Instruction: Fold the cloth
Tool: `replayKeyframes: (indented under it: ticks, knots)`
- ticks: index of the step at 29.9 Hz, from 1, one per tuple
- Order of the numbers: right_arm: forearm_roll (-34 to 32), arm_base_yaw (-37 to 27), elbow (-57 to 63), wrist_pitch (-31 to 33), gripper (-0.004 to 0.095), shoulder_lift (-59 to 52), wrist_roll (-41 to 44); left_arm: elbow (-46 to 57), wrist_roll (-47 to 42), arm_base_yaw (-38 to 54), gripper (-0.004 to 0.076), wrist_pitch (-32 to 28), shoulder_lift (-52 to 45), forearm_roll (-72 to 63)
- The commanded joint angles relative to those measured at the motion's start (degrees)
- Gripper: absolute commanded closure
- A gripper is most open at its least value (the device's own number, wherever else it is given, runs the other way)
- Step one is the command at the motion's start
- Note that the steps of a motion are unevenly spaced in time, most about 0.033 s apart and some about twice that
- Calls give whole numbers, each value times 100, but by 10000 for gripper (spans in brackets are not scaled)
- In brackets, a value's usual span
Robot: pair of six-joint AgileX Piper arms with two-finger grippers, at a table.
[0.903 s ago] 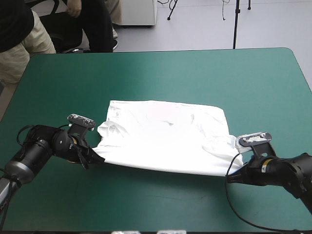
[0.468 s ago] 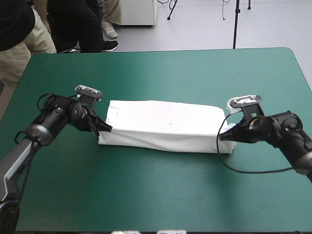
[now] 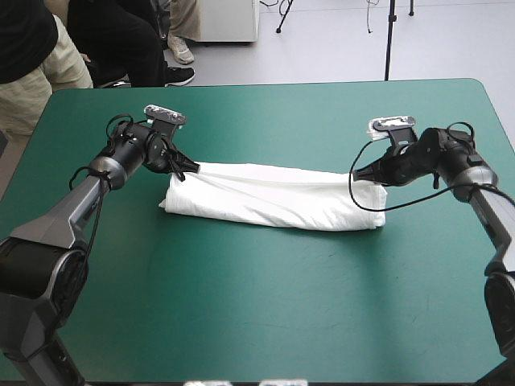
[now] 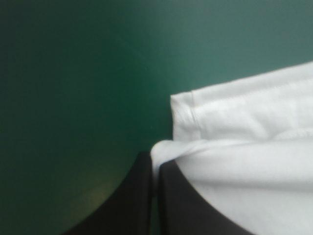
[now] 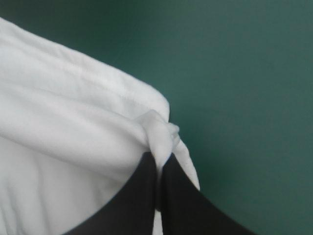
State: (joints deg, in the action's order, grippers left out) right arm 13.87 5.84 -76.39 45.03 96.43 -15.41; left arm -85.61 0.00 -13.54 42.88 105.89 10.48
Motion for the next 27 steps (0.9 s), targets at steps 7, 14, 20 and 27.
replayKeyframes:
  ticks: [7,14,20,27]
  knots:
    - [161,-60,-805,37,706,348,-70,-335,0,99,673,-520,84,87]
    - [127,-162,-910,84,570,193,-49,-543,0,99,149,-171,74,223]
    - [140,-523,-962,314,570,-445,-46,-1095,451,12,150,422,-49,-359]
    - [185,-1206,-694,572,570,-1082,-60,-1196,2143,-350,279,919,3,-3004]
